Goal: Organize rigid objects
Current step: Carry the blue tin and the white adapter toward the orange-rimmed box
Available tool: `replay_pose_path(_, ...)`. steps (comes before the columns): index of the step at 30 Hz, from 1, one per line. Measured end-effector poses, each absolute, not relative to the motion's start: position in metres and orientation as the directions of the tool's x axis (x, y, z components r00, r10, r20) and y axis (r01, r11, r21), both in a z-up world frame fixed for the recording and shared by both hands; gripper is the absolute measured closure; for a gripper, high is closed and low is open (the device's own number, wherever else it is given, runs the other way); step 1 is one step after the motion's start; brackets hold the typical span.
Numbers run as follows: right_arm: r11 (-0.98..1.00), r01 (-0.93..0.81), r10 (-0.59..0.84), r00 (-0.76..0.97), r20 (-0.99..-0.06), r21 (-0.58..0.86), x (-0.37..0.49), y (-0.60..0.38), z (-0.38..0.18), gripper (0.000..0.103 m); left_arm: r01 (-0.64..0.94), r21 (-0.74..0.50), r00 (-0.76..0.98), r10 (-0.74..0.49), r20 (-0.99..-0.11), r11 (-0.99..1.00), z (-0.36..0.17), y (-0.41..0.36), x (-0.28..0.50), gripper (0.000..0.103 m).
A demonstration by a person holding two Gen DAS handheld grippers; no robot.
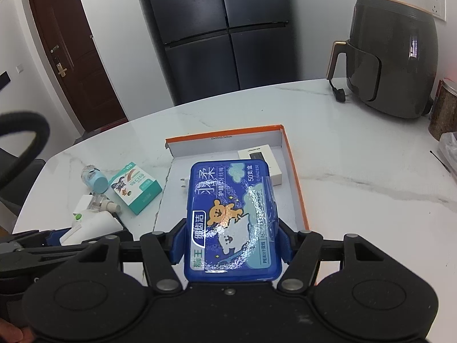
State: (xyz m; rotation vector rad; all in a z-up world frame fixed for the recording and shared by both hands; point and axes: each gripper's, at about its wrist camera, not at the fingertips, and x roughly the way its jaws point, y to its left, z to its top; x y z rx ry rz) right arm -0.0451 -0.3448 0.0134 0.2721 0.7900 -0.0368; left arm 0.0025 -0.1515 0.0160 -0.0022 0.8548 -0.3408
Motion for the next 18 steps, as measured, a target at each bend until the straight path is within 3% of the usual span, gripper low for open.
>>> replay_pose_path(18,0.972,0.124,0.057,0.695,-0.717,0.198,-0.027,-0.364,0.009,0.03,0.28,-0.135,0.6,-0.283,-0.748,0.95,0.007,-0.171,0.014,0.03)
